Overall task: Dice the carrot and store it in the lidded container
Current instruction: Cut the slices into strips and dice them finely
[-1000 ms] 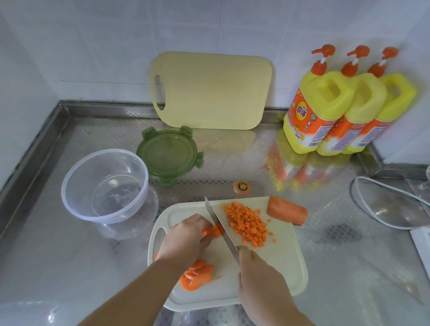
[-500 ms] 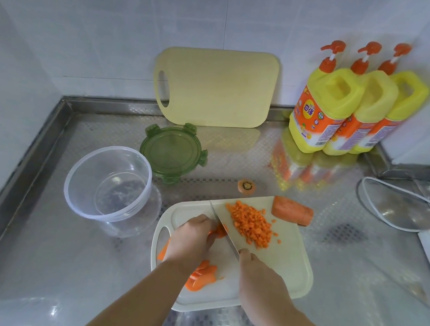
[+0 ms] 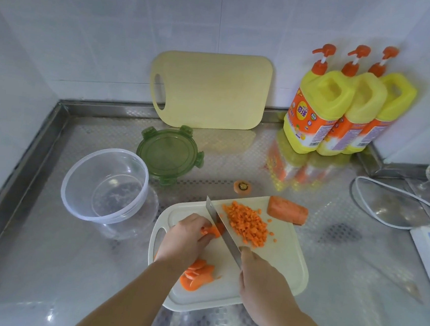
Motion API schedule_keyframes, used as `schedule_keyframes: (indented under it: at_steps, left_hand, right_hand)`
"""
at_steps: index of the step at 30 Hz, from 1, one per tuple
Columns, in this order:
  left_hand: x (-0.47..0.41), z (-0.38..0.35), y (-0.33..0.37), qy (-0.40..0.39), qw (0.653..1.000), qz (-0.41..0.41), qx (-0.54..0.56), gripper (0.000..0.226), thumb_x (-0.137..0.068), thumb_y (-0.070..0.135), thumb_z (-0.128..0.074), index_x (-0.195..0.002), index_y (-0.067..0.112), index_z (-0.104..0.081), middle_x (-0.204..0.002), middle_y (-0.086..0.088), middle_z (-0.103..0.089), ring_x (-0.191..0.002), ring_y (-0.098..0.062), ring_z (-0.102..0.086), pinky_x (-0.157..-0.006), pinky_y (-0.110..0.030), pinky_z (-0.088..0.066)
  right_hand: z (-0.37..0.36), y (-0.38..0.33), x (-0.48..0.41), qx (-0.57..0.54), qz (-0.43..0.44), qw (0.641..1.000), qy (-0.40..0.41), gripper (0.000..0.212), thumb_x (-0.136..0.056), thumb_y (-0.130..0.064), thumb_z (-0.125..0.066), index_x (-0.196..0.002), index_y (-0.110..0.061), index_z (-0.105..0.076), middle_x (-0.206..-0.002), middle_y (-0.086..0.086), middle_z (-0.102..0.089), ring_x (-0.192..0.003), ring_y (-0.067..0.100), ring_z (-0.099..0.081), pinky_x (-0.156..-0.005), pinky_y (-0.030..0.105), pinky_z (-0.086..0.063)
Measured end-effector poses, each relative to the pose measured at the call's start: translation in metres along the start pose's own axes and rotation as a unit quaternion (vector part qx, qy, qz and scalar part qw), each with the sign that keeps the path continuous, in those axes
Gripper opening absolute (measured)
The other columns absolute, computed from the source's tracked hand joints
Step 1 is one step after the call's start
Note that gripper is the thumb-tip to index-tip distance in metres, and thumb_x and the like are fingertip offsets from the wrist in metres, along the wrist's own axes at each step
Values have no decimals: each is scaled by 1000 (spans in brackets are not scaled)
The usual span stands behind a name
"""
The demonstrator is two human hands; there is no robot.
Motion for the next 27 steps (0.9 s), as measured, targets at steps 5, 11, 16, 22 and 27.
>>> schedule_keyframes:
  at_steps: [5, 11, 16, 22, 27]
  left_hand:
    - [-1, -3, -1, -1, 1000, 1, -15, 15, -91, 30, -60, -103, 23, -66, -106, 7, -62, -99, -14, -58, -77, -24, -43]
    - [0, -6, -1, 21, 1000, -3, -12, 11, -91, 29, -61, -94, 20, -67, -98, 5, -62, -92, -17, -60, -71, -26, -43]
    - [0, -7, 0, 20, 1000, -17, -5, 14, -92, 28, -59, -99, 21, -69, -101, 6, -62, -95, -15, -57, -75, -24, -42]
    - [1, -6, 1, 21, 1000, -14, 4, 12, -91, 25, -59, -98, 21, -69, -98, 4, -62, -94, -17, -58, -76, -27, -44]
    - [3, -3, -3, 0, 999, 21, 44, 11, -90, 28, -60, -96, 30, -69, -103, 11, -62, -95, -11, -58, -79, -25, -46]
  right_hand:
    - [-7, 2, 0, 11, -10, 1000, -6, 39, -98, -11, -37, -136, -19, -31, -114, -4, -54, -97, 16, -59, -67, 22, -34]
    - [-14, 2, -3, 20, -13, 1000, -17, 40, -97, -8, -39, -135, -18, -31, -114, -3, -53, -90, 15, -56, -67, 22, -35]
    - [-19, 1, -8, 26, -17, 999, -38, 39, -96, -6, -40, -134, -15, -33, -114, -1, -55, -99, 16, -59, -68, 22, -37]
    - [-19, 7, -14, 10, -21, 999, -45, 31, -99, -13, -37, -130, -16, -37, -91, -7, -51, -85, 12, -55, -65, 18, -39]
    - [-5, 12, -11, -27, -25, 999, -1, 26, -102, -24, -31, -125, -17, -41, -80, -10, -44, -78, 10, -51, -68, 21, -41]
Point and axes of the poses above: each hand's wrist, its own x-axis away from the middle knuckle, its own z-axis out of the back of the hand, y = z × x, the point moved 10 cm from there along -x, towards the middle knuckle
